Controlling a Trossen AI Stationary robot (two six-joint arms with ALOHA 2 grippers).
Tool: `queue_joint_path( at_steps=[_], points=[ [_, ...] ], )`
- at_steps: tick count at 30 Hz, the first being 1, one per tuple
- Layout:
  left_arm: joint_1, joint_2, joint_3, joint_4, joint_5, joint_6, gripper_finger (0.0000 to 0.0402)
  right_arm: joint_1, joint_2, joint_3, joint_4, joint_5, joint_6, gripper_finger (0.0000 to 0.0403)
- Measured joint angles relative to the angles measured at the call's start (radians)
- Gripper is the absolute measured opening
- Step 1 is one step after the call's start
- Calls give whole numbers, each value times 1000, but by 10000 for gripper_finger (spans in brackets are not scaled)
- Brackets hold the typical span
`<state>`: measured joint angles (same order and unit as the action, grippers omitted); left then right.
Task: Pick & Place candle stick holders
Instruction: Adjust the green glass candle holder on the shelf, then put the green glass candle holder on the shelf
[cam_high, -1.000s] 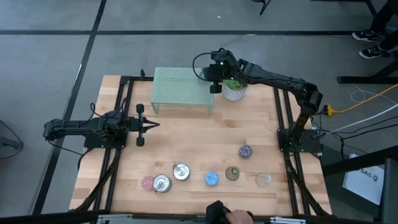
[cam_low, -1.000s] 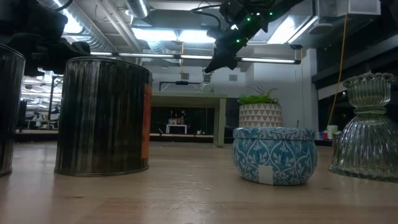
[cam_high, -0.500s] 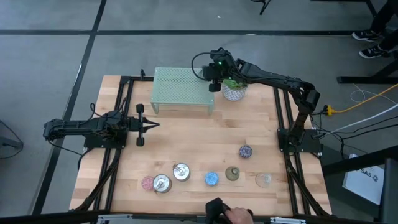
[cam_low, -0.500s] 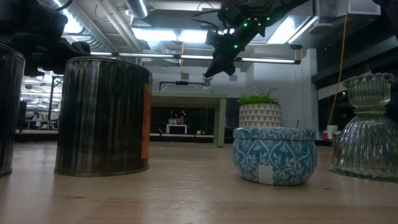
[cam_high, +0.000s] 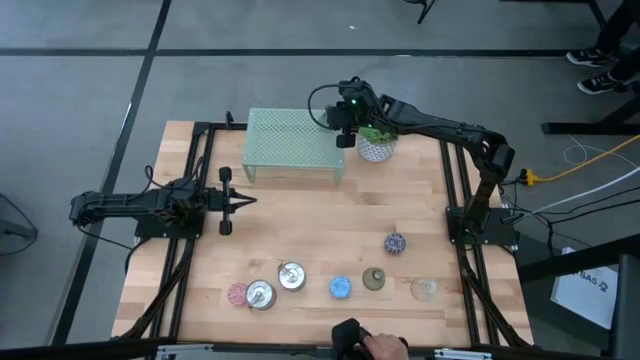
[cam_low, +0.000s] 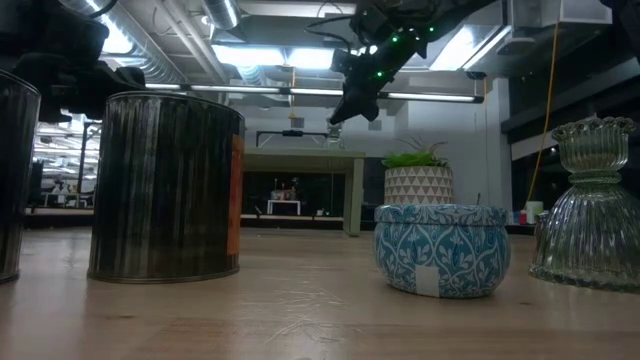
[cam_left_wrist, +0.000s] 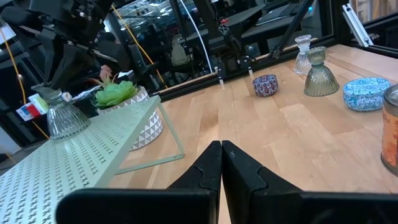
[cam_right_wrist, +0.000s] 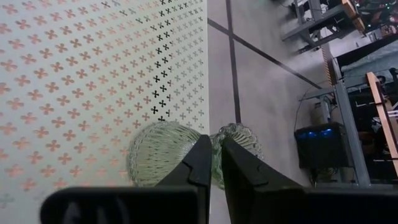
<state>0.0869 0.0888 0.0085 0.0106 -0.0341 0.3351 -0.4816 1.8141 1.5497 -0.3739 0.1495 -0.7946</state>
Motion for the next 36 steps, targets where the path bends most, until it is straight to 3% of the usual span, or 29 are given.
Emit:
queue_joint_path(
  at_steps=[6, 15, 24, 36],
  points=[
    [0, 0, 0, 0, 0, 0, 6, 0, 0, 0, 0, 4, 10, 34],
    [0, 0, 0, 0, 0, 0, 6, -1, -4, -4, -6, 8, 59, 94],
    [0, 0, 0, 0, 0, 0, 6, 27, -145, -5, -41, 0, 163, 105],
    [0, 0, 0, 0, 0, 0, 6, 172, -371, -2, -357, -199, 572, 105]
  ],
)
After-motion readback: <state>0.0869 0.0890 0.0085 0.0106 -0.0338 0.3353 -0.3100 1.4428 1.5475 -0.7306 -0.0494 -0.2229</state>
